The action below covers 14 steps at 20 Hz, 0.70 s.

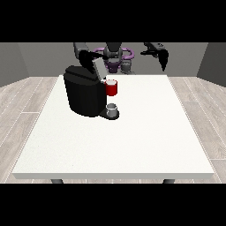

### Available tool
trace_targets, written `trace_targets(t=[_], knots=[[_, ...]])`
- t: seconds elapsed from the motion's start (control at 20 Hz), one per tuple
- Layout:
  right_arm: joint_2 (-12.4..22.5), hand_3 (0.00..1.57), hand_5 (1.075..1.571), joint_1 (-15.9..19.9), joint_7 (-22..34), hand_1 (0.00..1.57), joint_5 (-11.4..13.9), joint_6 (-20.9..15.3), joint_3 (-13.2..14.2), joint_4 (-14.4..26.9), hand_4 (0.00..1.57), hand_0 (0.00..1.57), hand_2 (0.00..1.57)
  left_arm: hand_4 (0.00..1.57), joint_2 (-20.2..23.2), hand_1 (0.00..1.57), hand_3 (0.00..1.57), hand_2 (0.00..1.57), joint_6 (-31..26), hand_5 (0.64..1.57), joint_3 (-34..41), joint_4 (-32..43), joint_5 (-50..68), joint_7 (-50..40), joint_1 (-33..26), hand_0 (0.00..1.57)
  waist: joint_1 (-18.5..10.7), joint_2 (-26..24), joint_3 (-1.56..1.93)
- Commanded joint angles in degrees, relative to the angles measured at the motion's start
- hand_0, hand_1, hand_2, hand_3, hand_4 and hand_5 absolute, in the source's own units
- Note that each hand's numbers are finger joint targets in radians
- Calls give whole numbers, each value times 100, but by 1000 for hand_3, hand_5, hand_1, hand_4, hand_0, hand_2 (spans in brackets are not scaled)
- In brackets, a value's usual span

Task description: Insert the coffee pod into the coffee machine and close the lid

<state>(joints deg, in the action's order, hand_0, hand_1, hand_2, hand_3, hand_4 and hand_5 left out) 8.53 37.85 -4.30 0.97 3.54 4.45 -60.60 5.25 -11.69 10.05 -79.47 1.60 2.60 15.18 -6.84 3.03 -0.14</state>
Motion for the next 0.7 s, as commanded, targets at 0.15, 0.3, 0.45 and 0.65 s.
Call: trace_targets(t=[0.15,0.3,0.45,0.65], knots=[[-292,0,1571,232,-50,0,281,-156,-277,77,114,0,0,0,152,0,0,0,-48,1571,144,355,21,612,-197,0,-15,241,12],[-358,0,1571,427,263,0,368,-109,-383,211,140,0,0,131,160,0,0,0,149,1571,89,246,-21,204,55,0,-10,115,13],[-200,0,1571,672,552,0,406,-6,-346,141,215,0,0,192,181,0,0,0,79,1571,97,246,127,-90,24,0,10,-132,13],[-87,0,1571,986,-86,0,743,-303,-269,465,124,0,0,121,124,0,0,0,-9,1571,-49,79,141,207,136,0,-345,387,14]])
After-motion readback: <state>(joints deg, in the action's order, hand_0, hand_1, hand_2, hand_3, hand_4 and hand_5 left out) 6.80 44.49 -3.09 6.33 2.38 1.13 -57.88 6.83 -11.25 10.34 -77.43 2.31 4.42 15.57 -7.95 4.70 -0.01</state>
